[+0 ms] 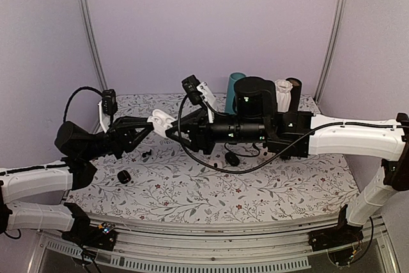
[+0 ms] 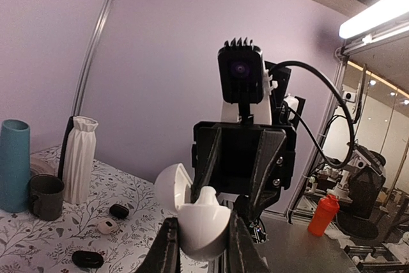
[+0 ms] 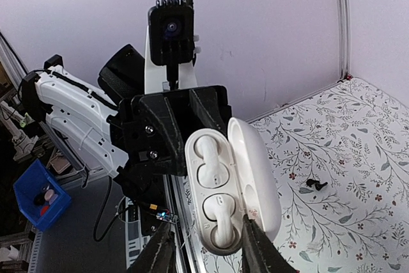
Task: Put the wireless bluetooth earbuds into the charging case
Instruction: Insert the right earbud into the right side groove of the charging case, then close the charging case with the earbuds.
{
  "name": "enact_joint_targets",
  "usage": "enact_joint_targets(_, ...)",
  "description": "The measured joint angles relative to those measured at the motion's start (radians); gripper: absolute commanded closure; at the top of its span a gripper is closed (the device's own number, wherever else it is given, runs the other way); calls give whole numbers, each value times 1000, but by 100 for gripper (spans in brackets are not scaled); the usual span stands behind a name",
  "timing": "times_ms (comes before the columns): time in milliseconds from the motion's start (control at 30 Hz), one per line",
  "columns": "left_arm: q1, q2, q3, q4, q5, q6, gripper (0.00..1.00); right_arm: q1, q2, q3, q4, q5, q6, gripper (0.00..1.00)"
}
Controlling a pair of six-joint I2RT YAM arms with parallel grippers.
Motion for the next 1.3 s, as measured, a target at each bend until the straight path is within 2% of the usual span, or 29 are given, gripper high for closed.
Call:
enact_joint_targets(133, 0, -3, -1, -6, -11, 3, 100, 0, -10, -3, -2, 8, -1, 59)
enact_joint_targets(433, -2, -14, -1, -14, -13, 7, 100, -4, -92, -37, 11, 29, 8, 30)
enact_joint_targets(600, -3, -14, -1, -14, 3, 7, 100, -35, -113, -61, 45, -6, 39, 14)
enact_joint_targets(833, -12, -12, 0, -14, 43, 7, 100, -101, -92, -84, 80, -144, 111, 10)
enact_joint_targets(1100, -23, 2, 1, -14, 58, 7, 100, -102, -8, -79, 113, -318, 149, 10)
enact_joint_targets(1300, -24, 2, 1, -31, 33, 14, 100, -102, 1, -76, 140, -393, 162, 13)
